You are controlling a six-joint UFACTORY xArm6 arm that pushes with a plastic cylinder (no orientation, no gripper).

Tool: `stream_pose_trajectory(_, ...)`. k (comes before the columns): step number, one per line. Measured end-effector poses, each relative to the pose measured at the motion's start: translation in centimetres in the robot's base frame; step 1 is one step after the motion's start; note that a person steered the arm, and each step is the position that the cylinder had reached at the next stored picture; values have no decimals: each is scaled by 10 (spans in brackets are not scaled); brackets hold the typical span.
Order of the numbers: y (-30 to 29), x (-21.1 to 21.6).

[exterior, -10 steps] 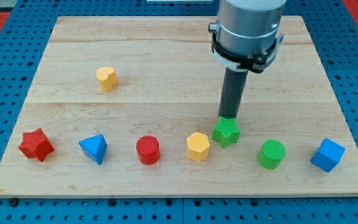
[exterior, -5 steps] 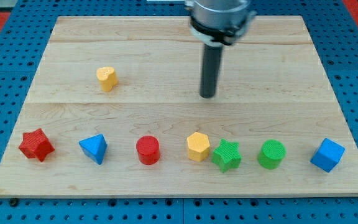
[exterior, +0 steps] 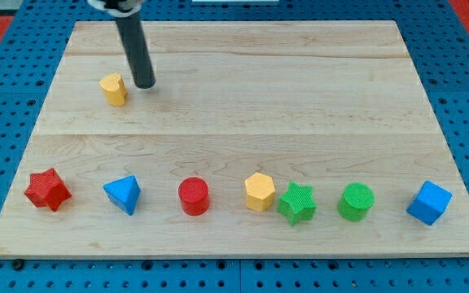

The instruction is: Push the yellow heart into the blue triangle

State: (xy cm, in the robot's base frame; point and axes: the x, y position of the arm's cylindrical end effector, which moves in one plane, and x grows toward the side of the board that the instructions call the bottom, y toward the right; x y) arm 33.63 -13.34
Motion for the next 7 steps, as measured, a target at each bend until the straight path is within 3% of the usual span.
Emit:
stream_pose_trajectory(1, -33, -13)
stream_pose_trajectory(3, -37, 10)
stream_pose_trajectory(4, -47, -1)
stream_pose_trajectory(7, -50, 40)
